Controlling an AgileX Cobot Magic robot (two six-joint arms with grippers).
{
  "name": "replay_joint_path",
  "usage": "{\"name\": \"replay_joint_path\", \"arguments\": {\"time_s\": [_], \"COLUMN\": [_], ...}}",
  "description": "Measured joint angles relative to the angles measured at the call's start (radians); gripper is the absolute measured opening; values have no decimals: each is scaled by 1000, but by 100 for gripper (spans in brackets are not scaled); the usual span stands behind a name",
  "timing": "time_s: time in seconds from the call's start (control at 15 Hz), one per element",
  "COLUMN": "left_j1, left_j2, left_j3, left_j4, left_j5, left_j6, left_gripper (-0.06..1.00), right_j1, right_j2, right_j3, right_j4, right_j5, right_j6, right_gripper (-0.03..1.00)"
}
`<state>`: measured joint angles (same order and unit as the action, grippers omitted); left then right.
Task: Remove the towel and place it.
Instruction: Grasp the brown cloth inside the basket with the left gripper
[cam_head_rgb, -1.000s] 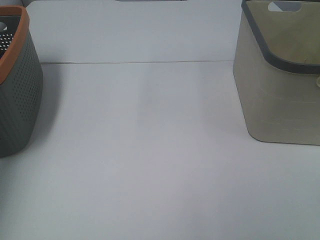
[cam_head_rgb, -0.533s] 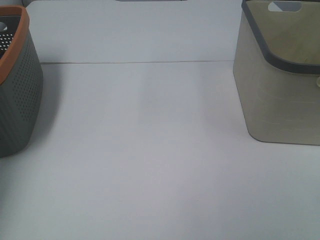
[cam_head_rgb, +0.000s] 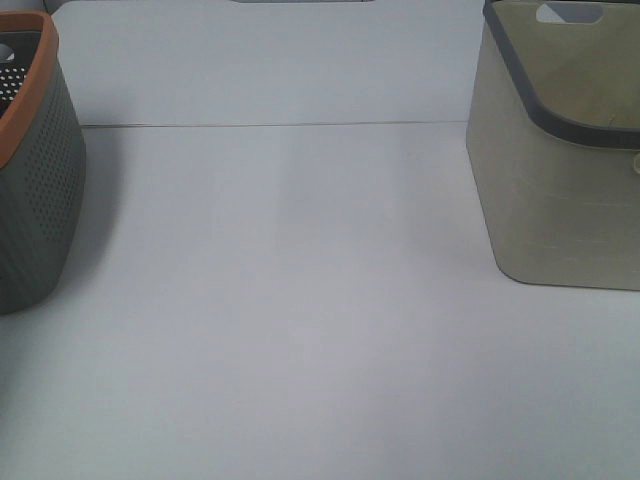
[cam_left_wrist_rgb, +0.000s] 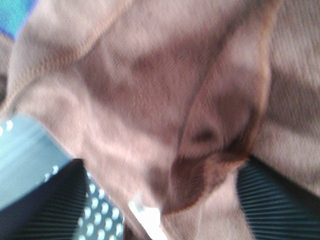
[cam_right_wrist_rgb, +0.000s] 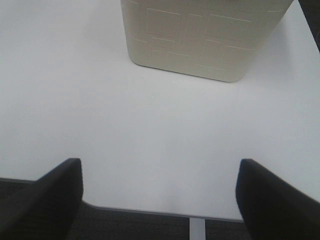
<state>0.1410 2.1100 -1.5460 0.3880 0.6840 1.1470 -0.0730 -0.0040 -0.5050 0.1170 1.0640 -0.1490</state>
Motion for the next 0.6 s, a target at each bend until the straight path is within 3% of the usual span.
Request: {"name": "replay_joint_path", "arguments": {"time_s": [0.6], "left_j1": [-23], "left_j2": [12], "left_j3": [0], "left_j4": [-37], "left_j5": [78], "left_j6": [0], "left_gripper": [41], "right_j1": [0], "right_j2": [0], "right_j3": [0], "right_j4": [0], "right_j5": [0], "right_j6": [0], "right_gripper": [73]}}
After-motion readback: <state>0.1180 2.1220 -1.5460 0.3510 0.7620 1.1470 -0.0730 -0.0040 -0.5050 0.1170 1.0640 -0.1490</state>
